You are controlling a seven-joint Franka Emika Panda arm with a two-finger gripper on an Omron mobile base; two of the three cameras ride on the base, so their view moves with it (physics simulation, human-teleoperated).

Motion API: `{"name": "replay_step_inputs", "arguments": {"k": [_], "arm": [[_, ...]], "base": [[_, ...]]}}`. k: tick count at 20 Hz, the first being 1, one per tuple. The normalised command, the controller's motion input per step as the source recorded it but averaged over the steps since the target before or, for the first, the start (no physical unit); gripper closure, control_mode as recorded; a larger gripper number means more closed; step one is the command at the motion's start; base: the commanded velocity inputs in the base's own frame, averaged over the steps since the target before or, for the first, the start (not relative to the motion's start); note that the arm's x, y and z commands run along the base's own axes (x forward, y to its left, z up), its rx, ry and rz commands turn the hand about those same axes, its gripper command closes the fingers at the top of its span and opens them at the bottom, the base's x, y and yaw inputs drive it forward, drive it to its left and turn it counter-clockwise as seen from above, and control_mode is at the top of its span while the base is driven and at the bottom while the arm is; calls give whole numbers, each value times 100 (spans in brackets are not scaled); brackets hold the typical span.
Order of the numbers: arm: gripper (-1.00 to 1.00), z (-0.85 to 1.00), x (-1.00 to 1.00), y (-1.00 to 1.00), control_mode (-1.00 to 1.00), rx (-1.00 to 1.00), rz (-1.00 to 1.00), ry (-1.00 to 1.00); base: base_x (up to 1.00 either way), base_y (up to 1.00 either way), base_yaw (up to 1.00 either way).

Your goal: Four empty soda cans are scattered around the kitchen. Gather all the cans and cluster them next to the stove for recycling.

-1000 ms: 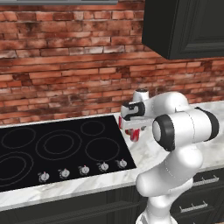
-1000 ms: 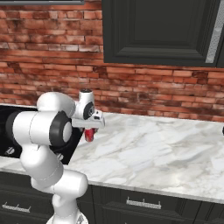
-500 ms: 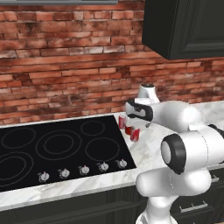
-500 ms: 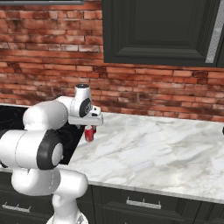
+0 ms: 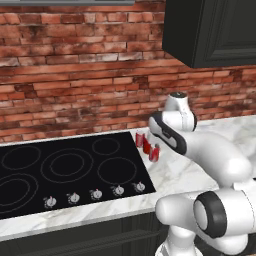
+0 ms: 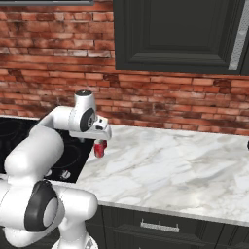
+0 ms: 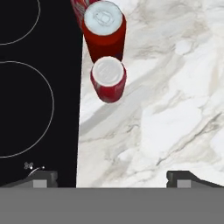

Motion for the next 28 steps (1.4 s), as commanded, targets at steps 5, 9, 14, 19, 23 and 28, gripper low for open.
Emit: {"name": "replay_step_inputs", "arguments": {"k": [5, 9, 14, 19, 23, 28], "arm": [[-100, 35, -38, 1, -100, 0, -1, 0], [-100, 38, -31, 3, -100, 0, 0, 0], [-100, 37, -21, 4, -100, 0, 0, 0], [-100, 16, -32, 0, 100, 0, 0, 0], [-100, 0, 0, 0, 100, 0, 0, 0], [-100, 0, 0, 0, 100, 0, 0, 0]], "base": [[0, 0, 0], [0, 0, 0], [0, 0, 0], [-14, 0, 0], [-91, -36, -1], [-95, -57, -13]]}}
